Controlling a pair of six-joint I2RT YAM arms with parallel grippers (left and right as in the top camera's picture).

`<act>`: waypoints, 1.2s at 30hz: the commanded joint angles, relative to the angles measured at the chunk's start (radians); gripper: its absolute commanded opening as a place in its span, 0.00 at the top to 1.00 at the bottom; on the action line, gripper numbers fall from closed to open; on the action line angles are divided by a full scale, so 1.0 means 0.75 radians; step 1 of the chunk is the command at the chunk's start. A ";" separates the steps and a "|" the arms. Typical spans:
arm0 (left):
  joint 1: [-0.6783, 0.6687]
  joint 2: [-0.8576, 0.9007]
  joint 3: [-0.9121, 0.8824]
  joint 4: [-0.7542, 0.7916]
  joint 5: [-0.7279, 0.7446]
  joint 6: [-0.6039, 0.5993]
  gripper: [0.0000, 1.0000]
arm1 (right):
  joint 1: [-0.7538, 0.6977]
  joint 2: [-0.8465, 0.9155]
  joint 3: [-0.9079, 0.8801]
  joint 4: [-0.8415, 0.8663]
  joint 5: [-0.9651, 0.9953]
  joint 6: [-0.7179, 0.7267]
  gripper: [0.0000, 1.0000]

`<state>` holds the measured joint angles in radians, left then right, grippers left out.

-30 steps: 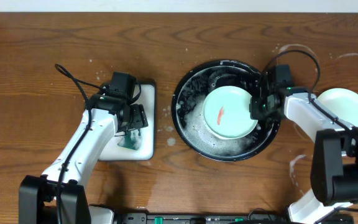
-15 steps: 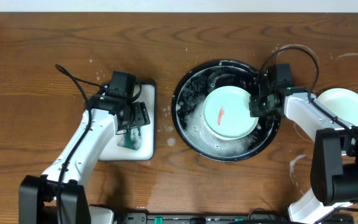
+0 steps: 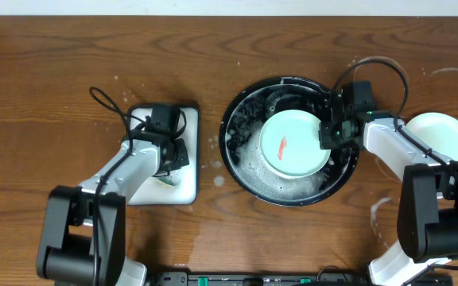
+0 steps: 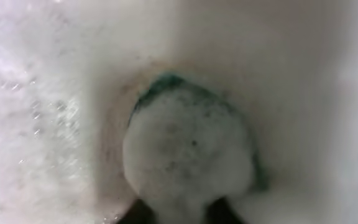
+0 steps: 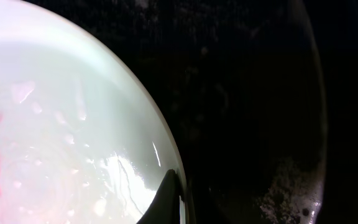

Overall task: Clean dirty plates on tray and stack at the side
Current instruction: 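Grasp the green sponge from the foam dish with the left gripper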

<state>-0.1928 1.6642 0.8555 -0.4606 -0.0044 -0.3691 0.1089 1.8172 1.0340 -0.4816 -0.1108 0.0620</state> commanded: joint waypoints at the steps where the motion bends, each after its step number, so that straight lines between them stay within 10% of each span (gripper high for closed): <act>1: 0.005 0.126 -0.047 -0.011 -0.009 0.027 0.93 | 0.013 0.024 -0.003 -0.012 0.007 -0.019 0.99; 21: 0.012 -0.192 0.211 -0.270 -0.159 0.064 0.93 | 0.013 0.024 -0.003 -0.032 0.007 -0.019 0.99; 36: -0.184 -0.192 0.432 -0.139 0.300 -0.177 0.93 | 0.013 0.024 -0.003 -0.036 0.007 -0.019 0.99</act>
<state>-0.2775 1.5188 1.1336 -0.6235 0.0853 -0.3958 0.1089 1.8172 1.0378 -0.4957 -0.1108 0.0593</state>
